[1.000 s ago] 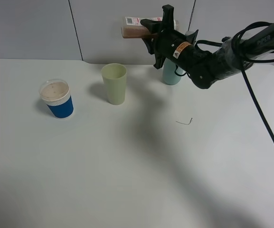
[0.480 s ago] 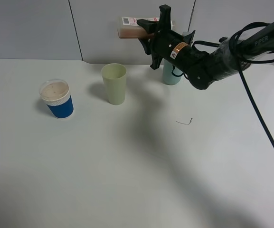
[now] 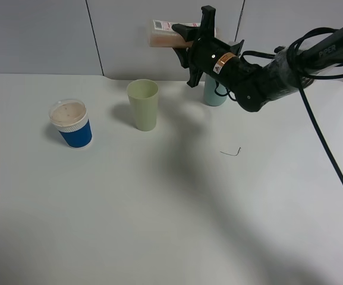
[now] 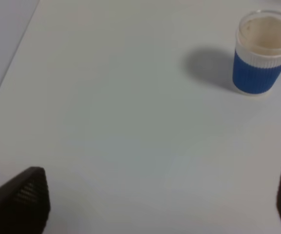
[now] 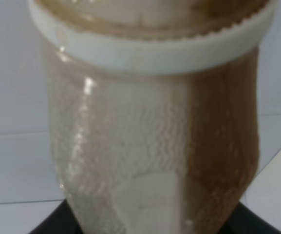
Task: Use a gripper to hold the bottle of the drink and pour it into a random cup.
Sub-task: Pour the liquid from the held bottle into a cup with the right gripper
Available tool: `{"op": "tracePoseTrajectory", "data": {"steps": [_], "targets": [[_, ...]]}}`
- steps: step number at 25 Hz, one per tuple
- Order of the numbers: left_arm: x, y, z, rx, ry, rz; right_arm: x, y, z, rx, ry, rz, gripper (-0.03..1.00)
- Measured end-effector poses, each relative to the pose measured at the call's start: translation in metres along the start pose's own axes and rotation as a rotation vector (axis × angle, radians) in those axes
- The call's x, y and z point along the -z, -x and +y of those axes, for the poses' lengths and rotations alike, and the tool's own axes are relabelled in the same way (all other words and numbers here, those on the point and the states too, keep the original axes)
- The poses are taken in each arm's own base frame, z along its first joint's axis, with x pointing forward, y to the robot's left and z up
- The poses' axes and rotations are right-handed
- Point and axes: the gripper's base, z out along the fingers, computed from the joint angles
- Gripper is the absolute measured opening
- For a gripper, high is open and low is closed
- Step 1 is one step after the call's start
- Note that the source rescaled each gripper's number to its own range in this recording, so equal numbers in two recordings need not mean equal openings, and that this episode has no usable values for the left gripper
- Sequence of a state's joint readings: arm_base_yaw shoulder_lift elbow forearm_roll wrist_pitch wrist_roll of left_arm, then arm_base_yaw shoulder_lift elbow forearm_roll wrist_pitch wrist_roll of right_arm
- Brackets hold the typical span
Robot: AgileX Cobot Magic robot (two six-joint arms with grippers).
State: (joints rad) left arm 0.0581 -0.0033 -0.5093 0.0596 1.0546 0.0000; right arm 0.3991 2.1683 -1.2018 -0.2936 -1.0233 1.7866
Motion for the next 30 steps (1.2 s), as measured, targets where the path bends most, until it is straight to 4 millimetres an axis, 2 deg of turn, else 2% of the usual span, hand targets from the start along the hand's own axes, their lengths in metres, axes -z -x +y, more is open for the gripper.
{"op": "tracePoseTrajectory", "data": {"steps": [30], "targets": [[0.0, 0.0, 0.0, 0.0, 0.0, 0.0, 0.0003, 0.0011, 0.0074, -0.095, 0.082, -0.009, 0.01]]}}
